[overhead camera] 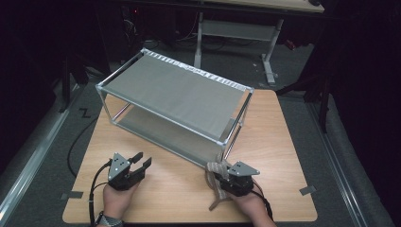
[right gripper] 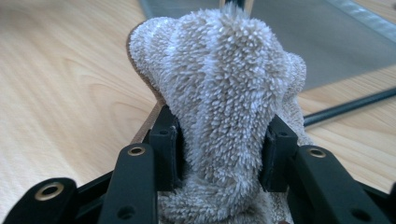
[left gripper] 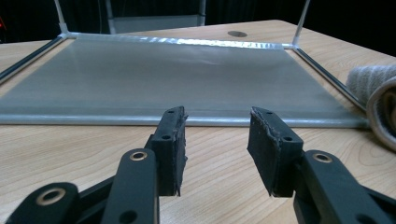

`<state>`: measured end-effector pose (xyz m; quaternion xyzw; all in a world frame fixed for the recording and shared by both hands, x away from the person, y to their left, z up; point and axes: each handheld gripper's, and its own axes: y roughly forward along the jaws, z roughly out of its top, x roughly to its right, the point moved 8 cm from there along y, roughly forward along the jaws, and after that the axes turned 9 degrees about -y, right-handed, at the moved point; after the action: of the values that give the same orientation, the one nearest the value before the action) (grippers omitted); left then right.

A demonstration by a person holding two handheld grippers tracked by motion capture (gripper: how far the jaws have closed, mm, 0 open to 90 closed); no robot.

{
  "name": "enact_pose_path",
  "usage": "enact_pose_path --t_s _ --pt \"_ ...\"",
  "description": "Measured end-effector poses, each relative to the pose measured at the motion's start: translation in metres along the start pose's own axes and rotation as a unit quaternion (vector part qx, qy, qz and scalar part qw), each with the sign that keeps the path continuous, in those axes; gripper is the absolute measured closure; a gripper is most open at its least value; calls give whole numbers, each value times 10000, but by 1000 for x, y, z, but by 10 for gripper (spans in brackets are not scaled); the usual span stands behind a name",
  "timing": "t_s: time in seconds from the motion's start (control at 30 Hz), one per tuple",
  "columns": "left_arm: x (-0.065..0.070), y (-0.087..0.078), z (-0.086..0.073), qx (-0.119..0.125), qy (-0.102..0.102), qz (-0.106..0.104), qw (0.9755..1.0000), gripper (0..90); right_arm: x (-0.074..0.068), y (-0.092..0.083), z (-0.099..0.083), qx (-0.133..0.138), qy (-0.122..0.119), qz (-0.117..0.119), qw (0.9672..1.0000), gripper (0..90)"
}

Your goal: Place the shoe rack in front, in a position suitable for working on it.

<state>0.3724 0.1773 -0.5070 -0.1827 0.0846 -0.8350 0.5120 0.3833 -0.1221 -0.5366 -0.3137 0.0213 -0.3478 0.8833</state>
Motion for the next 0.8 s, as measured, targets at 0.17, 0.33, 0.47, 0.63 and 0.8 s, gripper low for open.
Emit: enact_pose_path --t_s 0.17,0.33,0.47,0.63,0.8 --pt "1 -2 0 9 21 -16 10000 563 -11 4 5 23 -186 171 9997 556" --pt "3 0 2 16 42 -50 10000 561 -10 2 4 1 -102 206 9997 476" --pt "8 5 4 19 79 -143 9999 561 -10 -3 -3 -64 -45 240 9997 451" --pt "17 13 7 23 158 -254 9995 560 -7 -14 -12 -122 -1 225 9997 493" --pt "25 20 10 33 193 -372 9991 561 -6 -25 -21 -169 -102 237 9995 602"
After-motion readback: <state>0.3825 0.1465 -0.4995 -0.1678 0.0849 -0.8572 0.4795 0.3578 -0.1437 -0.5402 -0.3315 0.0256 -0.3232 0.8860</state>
